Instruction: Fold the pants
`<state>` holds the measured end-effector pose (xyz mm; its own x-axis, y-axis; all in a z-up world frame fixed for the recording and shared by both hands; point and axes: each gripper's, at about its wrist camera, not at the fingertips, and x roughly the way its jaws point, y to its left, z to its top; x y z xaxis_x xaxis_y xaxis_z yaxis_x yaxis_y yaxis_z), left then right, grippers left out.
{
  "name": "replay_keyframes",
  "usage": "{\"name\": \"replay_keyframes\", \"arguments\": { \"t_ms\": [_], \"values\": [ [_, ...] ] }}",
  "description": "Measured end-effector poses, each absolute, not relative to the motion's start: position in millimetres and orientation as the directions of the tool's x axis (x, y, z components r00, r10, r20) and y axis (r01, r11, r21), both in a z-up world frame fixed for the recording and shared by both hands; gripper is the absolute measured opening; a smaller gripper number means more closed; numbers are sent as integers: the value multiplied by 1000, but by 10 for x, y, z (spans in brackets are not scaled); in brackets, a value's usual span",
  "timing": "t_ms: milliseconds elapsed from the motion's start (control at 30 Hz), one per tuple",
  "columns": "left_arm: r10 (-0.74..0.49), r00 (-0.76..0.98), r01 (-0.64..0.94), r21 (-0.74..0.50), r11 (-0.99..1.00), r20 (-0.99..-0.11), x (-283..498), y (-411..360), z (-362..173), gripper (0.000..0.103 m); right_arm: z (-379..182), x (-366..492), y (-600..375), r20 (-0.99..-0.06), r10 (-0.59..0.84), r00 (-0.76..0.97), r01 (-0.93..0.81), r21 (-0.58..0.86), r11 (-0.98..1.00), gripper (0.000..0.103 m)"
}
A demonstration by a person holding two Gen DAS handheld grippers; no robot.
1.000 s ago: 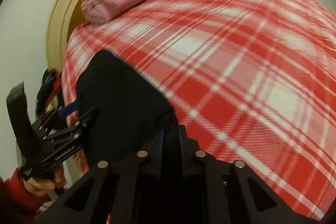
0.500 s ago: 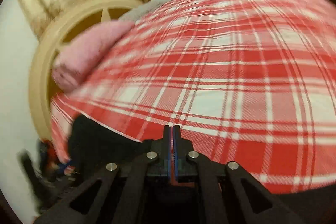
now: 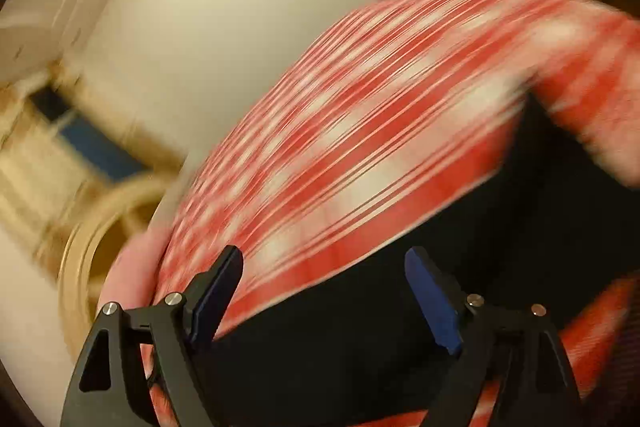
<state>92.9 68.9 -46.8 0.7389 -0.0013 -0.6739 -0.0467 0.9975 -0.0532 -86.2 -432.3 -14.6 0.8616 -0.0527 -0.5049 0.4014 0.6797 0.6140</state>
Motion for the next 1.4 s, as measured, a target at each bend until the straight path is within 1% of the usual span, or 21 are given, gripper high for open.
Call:
{"name": "replay_keyframes", "arguments": {
  "t_ms": [33, 100, 133, 167, 267, 300, 467, 533, 600, 633, 667, 700, 733, 867, 933, 1067, 1267, 1400],
  "values": [
    [-16, 739, -35, -62, 997, -673, 925, 642, -443, 74, -123, -951, -4437, -537, -118, 835, 462, 569, 680, 84],
    [-44, 740, -5, -70, 998, -671, 896, 509, -395, 74, -148, -1004, -4574, -593, -197, 780, 545, 490, 681, 84],
    [-51, 741, 11, -64, 998, -670, 875, 438, -375, 74, -191, -1007, -4634, -618, -209, 758, 566, 464, 681, 78],
    [-53, 741, 24, -53, 998, -669, 854, 370, -361, 74, -271, -980, -4697, -640, -198, 743, 574, 457, 679, 68],
    [-58, 731, 48, -34, 998, -680, 814, 244, -358, 74, -474, -900, -4734, -683, -173, 709, 603, 460, 652, 54],
    [-58, 727, 51, -30, 998, -684, 803, 213, -359, 74, -542, -869, -4737, -685, -162, 710, 600, 469, 648, 52],
    [-47, 722, 48, -18, 999, -690, 763, 178, -349, 74, -748, -728, -4689, -687, -197, 699, 619, 445, 647, 51],
    [-43, 719, 45, -15, 999, -693, 749, 161, -351, 74, -732, -646, -4638, -680, -242, 692, 625, 397, 673, 50],
    [-42, 716, 45, -15, 999, -696, 752, 162, -355, 74, -735, -551, -4640, -684, -256, 683, 622, 362, 694, 50],
    [-43, 715, 44, -15, 999, -697, 750, 159, -360, 74, -731, -530, -4625, -686, -259, 680, 620, 349, 703, 47],
    [-43, 714, 44, -17, 999, -699, 751, 164, -363, 74, -731, -513, -4626, -685, -256, 682, 613, 344, 711, 25],
    [-44, 713, 44, -18, 999, -699, 752, 164, -367, 74, -733, -512, -4631, -681, -227, 696, 592, 366, 718, 11],
    [-45, 712, 43, -20, 999, -701, 752, 173, -371, 74, -730, -521, -4646, -677, -207, 706, 581, 388, 715, 5],
    [-51, 701, 40, -32, 999, -712, 765, 198, -399, 74, -640, -669, -4632, -649, -206, 732, 561, 404, 723, 4],
    [-59, 697, 39, -44, 998, -714, 766, 211, -408, 74, -571, -794, -4641, -625, -190, 757, 543, 440, 715, 4],
    [-66, 698, 37, -55, 998, -713, 751, 221, -407, 74, -438, -1041, -4629, -606, -209, 767, 558, 471, 683, 4],
    [-87, 697, 58, -64, 996, -712, 752, 177, -402, 74, -465, -1413, -4548, -665, -214, 716, 622, 468, 628, 4],
    [-108, 699, 84, -69, 994, -707, 748, 122, -372, 74, -655, -1488, -4581, -735, -215, 643, 684, 426, 593, 4]
  ]
}}
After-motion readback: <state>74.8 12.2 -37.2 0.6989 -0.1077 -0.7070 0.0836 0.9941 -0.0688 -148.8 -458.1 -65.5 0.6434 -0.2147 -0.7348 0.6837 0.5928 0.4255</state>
